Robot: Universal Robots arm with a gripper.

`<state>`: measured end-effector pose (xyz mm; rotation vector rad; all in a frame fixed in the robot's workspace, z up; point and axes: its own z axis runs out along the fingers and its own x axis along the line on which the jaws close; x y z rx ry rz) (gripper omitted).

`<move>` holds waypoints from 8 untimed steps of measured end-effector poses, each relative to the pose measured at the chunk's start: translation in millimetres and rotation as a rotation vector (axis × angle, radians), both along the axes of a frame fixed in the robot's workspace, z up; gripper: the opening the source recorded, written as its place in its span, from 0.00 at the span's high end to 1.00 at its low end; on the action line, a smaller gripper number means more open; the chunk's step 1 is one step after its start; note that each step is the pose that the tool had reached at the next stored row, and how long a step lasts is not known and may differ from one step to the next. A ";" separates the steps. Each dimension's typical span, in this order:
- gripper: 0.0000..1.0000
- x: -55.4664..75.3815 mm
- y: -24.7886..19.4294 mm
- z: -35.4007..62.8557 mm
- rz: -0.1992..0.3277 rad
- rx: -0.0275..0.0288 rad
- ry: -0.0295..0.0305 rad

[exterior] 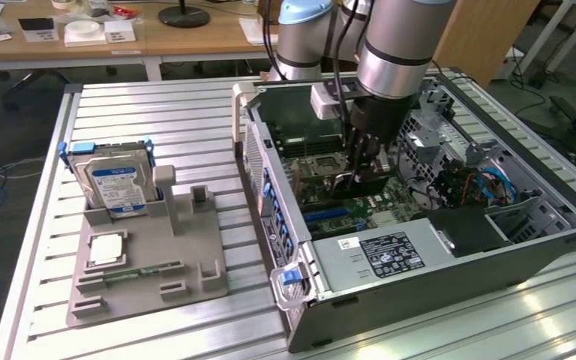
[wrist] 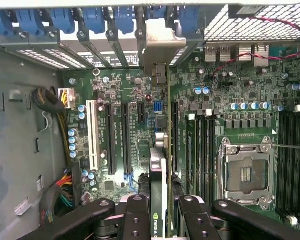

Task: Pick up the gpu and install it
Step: 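Insert the gpu into the slot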

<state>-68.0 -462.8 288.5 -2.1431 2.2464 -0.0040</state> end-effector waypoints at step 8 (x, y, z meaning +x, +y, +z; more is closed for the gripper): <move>0.73 -1.7 0.0 -7.1 0.000 -0.0001 0.0001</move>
